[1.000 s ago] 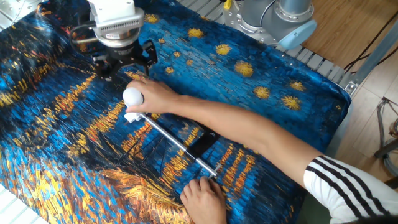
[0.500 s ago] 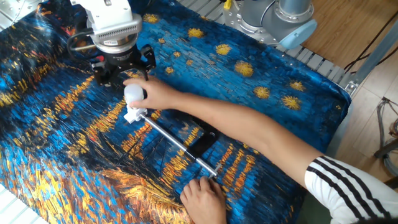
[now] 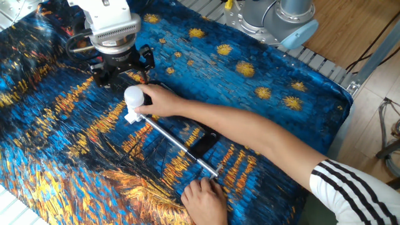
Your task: Install the light bulb by rotating it
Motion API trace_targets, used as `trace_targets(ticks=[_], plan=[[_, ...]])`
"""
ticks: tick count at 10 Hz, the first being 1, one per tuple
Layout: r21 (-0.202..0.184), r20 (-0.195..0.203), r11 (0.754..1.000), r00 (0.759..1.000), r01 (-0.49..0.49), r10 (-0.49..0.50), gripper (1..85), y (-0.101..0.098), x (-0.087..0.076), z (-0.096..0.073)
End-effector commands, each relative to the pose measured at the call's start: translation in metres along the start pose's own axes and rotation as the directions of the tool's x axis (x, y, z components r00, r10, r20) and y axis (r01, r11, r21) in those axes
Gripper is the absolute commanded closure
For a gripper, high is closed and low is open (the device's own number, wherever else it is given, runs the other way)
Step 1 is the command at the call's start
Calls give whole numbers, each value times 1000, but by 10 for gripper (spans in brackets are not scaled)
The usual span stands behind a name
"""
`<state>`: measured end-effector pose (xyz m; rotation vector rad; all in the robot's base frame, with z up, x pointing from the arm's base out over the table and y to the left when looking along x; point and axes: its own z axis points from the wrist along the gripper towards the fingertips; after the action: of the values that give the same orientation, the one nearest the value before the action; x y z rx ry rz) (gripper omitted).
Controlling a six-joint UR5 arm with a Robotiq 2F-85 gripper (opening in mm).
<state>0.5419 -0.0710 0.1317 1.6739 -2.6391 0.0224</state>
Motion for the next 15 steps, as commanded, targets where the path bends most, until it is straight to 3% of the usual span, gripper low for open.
trace_targets(ticks=[1, 8, 15], plan=[[-4, 23, 1000, 1000, 18, -18, 113, -5, -5, 1], [6, 34, 1000, 999, 13, -13, 133, -12, -9, 6], [26, 43, 996, 996, 81, -82, 147, -10, -13, 19]])
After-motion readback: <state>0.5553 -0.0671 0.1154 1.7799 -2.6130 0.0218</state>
